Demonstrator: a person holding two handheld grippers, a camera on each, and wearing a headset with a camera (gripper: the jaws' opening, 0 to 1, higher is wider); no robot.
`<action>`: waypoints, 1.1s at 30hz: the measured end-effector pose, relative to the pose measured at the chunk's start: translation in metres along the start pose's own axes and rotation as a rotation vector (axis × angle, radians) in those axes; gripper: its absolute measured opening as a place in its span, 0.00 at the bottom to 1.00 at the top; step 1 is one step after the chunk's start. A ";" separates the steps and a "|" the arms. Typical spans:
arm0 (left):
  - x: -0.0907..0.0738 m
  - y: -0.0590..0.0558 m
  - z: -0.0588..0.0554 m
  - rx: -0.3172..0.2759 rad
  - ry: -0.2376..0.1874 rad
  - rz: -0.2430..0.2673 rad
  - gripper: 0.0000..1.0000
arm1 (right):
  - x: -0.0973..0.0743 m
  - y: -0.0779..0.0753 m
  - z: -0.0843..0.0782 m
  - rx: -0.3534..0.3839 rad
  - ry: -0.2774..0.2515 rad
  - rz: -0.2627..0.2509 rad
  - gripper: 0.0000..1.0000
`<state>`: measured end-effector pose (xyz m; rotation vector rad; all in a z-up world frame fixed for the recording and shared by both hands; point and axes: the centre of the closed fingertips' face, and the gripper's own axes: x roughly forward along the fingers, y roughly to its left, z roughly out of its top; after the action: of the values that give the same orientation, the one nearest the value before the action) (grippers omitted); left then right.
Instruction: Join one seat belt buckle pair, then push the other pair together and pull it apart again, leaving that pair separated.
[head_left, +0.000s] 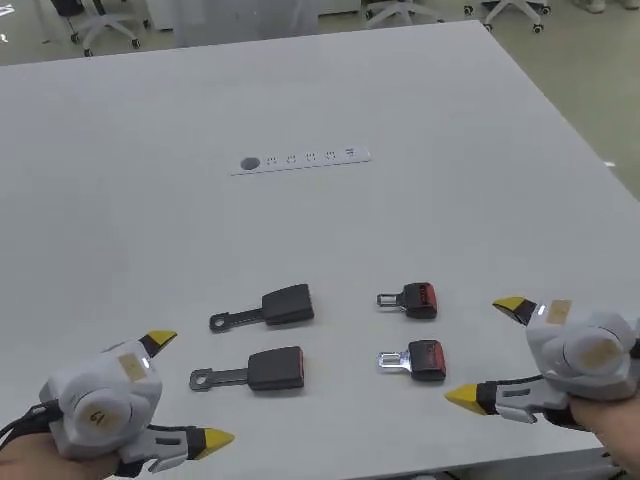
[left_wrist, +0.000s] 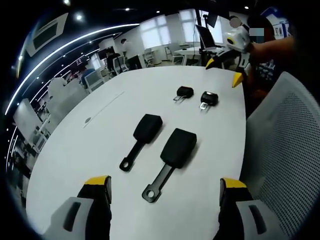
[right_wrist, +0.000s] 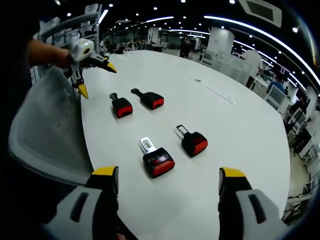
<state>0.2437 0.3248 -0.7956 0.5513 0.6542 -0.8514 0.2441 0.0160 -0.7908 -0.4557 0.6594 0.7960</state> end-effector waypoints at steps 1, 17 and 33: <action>0.001 0.000 0.000 0.002 0.001 0.000 0.90 | 0.000 0.000 0.000 -0.003 -0.001 0.002 0.82; 0.035 -0.008 0.009 0.076 0.029 -0.075 0.72 | 0.018 0.018 -0.003 -0.073 0.026 0.133 0.59; 0.071 -0.036 0.022 0.208 0.080 -0.218 0.47 | 0.042 0.033 -0.017 -0.210 0.137 0.262 0.42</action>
<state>0.2554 0.2545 -0.8377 0.7125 0.7116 -1.1145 0.2346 0.0476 -0.8363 -0.6265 0.7760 1.0950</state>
